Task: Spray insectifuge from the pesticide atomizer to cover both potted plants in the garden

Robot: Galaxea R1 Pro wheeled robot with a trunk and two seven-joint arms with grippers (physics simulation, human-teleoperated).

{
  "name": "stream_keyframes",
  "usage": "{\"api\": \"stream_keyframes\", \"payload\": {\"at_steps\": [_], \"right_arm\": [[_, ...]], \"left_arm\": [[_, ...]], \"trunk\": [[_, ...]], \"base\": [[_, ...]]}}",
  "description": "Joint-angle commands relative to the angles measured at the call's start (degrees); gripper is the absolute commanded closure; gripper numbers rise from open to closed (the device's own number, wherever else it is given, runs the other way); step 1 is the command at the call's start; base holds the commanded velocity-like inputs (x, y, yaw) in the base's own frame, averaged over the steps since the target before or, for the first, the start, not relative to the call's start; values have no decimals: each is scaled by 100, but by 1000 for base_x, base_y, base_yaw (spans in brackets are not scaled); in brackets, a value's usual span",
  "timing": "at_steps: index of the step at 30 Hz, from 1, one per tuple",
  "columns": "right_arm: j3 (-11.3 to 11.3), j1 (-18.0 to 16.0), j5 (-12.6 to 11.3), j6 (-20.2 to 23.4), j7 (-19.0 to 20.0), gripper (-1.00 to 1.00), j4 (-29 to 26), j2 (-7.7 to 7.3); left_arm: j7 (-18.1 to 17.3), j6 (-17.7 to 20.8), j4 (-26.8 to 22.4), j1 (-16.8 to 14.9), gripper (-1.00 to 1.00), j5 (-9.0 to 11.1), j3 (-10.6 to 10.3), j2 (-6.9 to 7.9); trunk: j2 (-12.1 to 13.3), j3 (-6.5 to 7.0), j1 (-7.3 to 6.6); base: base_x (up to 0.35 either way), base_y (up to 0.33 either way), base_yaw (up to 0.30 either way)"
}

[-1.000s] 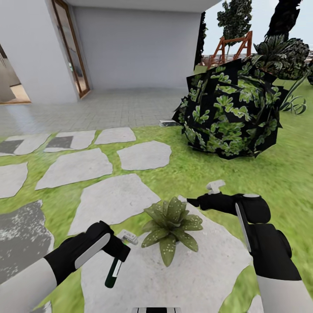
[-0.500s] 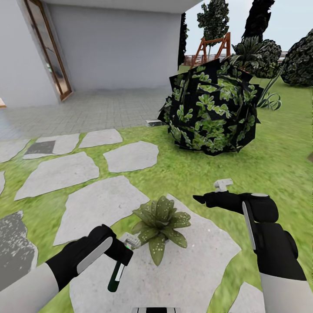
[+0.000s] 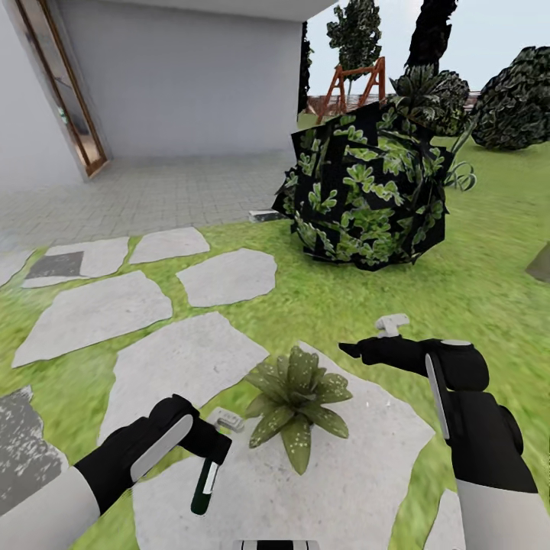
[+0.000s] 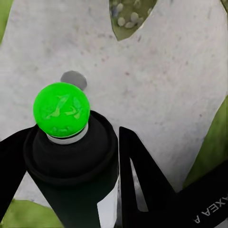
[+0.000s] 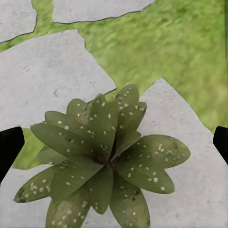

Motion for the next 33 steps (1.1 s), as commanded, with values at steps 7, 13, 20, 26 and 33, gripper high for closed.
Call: {"api": "stream_keyframes", "payload": {"at_steps": [7,13,20,26,33], "right_arm": [[-2,-6,60,20,58,-100,-5,-6],[-2,-6,60,20,58,-100,-5,-13],[-2,-6,60,20,59,-100,-5,-15],[-2,-6,60,20,58,-100,-5,-15],[-2,-6,60,20,58,-100,-5,-8]], "left_arm": [[-46,7,3,4,100,-37,-25,-34],[-27,1,52,58,100,-55,-59,-66],[-11,-166,60,168,100,-72,-72,-67],[-18,-174,55,171,100,-70,-65,-62],[-39,-401,55,172,100,-59,-75,-65]], "trunk": [[-2,-5,0],[-2,-5,0],[-2,-5,0],[-2,-5,0],[-2,-5,0]], "base": [[193,290,-274],[202,232,-276],[28,60,-276],[1,251,-148],[0,290,-217]]}}
